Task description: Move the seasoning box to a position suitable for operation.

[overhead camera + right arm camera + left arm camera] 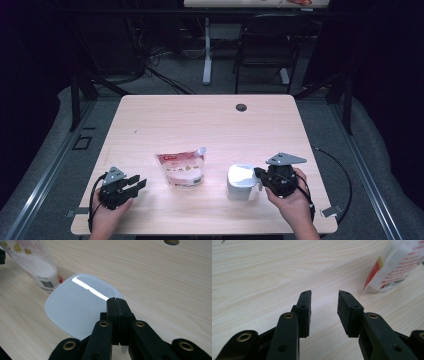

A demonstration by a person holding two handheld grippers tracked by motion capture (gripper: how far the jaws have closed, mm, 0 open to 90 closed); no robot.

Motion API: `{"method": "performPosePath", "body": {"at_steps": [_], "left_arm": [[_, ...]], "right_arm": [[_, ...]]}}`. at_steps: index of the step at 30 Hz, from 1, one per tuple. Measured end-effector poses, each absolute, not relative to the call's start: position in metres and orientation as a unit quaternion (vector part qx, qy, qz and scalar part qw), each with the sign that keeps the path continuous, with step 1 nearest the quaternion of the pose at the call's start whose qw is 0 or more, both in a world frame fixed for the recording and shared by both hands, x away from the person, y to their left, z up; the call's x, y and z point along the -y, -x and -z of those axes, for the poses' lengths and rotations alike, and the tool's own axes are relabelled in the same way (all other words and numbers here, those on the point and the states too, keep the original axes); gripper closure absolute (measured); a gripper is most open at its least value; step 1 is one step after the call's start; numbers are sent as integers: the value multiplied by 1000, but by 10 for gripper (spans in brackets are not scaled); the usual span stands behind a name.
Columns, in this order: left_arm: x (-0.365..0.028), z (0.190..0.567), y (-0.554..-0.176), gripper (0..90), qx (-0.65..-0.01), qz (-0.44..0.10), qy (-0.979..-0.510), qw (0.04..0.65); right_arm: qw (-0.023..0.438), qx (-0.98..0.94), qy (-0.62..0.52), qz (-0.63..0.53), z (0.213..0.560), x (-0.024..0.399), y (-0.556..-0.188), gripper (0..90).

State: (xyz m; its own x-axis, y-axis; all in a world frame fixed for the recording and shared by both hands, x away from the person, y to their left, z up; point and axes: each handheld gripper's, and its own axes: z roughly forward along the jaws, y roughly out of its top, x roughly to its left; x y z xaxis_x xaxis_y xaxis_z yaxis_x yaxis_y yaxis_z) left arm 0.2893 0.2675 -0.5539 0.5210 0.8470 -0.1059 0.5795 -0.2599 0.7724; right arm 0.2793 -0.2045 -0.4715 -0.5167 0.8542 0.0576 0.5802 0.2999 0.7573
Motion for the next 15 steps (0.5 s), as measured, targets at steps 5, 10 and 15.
{"method": "performPosePath", "body": {"at_steps": [5, 10, 15], "left_arm": [[-267, 554, -289, 636, -458, -168, -777, 398], [-268, 554, -289, 636, -459, -166, -777, 397], [-267, 554, -289, 636, -457, -167, -777, 398]], "right_arm": [[175, -781, -461, -384, 473, 207, -279, 900], [166, -774, -465, -395, 474, 210, -280, 900], [153, -767, -471, -407, 476, 214, -281, 900]]}}
